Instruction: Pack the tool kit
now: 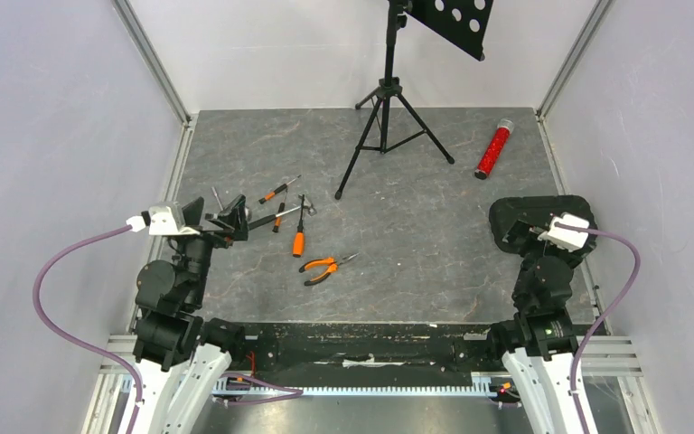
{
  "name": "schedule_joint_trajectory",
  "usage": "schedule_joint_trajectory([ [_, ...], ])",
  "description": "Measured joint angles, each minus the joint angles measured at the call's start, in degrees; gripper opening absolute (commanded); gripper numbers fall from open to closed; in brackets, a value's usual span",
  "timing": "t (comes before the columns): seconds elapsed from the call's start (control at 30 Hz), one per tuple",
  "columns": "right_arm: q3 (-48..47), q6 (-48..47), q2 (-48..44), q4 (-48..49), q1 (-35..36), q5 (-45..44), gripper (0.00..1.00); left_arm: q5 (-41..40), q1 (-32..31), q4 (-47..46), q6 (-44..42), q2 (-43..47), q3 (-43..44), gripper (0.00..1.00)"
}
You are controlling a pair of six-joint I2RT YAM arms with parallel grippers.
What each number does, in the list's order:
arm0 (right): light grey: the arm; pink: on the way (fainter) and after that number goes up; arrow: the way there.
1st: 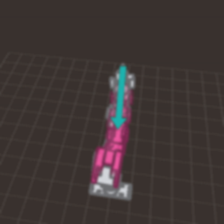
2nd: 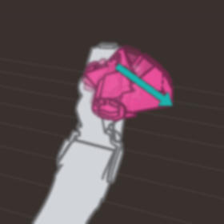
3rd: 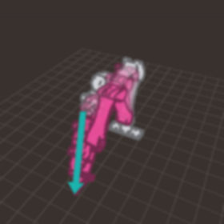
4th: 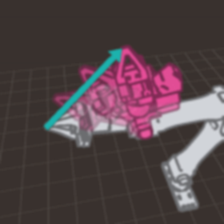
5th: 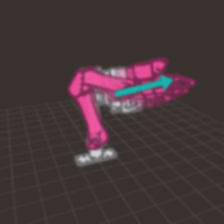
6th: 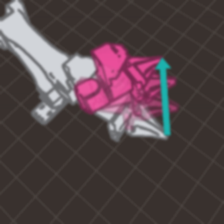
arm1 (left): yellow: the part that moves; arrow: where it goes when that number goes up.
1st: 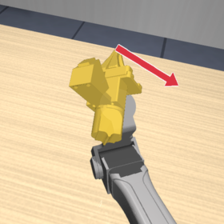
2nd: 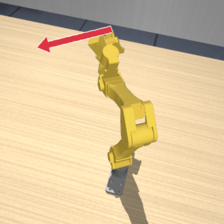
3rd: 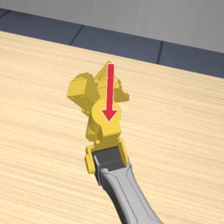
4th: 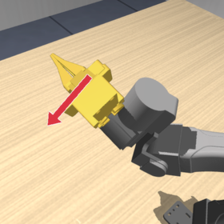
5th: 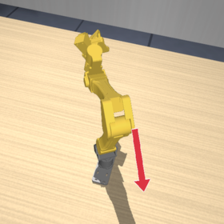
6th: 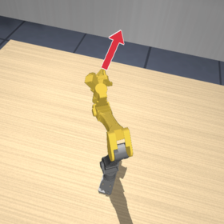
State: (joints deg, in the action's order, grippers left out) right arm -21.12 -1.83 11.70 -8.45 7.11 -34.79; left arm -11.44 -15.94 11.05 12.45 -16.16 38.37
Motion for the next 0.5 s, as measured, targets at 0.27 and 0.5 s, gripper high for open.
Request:
schedule_joint_trajectory([
  [0.27, -6.1, 4.8, 8.6, -4.6, 0.0, 0.9, 0.98, -0.3, 0.0, 0.0, 0.0, 0.3, 0.0, 1.00],
  [0.5, -16.2, 8.0, 29.4, -11.3, 0.0, 4.8, 0.98, -0.5, -0.3, 1.2, 0.0, 1.6, 0.0, 1.00],
])
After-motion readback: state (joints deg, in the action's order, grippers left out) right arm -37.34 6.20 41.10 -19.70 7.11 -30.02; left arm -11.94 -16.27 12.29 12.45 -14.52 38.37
